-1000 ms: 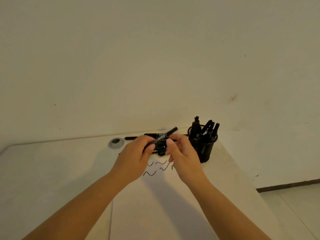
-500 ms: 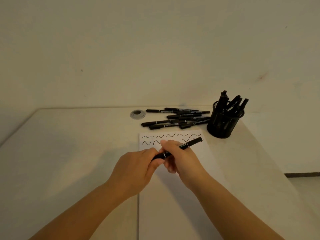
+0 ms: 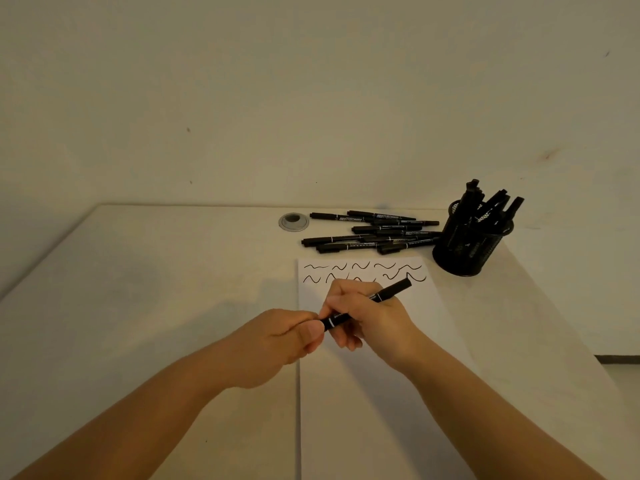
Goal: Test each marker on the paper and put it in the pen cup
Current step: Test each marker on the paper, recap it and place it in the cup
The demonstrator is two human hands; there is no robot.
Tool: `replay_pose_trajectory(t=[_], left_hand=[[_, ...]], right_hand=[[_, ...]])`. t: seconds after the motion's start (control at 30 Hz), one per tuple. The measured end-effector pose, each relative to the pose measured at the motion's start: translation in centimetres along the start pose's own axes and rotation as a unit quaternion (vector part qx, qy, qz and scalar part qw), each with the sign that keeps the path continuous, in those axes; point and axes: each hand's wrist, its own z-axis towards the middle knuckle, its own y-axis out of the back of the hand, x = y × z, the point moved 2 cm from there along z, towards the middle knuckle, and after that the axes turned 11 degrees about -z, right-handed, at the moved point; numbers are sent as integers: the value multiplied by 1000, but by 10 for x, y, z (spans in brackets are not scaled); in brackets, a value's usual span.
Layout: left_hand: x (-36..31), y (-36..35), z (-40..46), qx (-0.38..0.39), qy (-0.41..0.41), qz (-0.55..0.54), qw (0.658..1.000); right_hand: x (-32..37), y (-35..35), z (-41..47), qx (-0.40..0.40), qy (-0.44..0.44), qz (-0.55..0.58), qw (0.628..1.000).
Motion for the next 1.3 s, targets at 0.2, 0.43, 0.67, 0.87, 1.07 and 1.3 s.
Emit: replay_pose_trajectory(t=[0.2, 0.43, 0.67, 0.87, 1.07, 1.3], left_hand=[[25, 47, -24, -142, 15, 50, 988], [32, 33, -7, -181, -59, 148, 971], [35, 26, -4, -137, -58, 223, 963], [36, 27, -1, -131, -50, 219, 965], [36, 27, -2, -131, -38, 222, 966], [39, 27, -2, -133, -24, 220, 966]], right_hand=[[-6, 74, -2, -223, -2, 20, 975], [-14, 35, 20, -209, -64, -75, 973], [-31, 12, 36, -259, -51, -125, 956], [-53, 30, 32, -286, -57, -95, 952], [-50, 18, 32, -227, -30, -101, 968], [-44, 7, 28, -183, -6, -128, 975]])
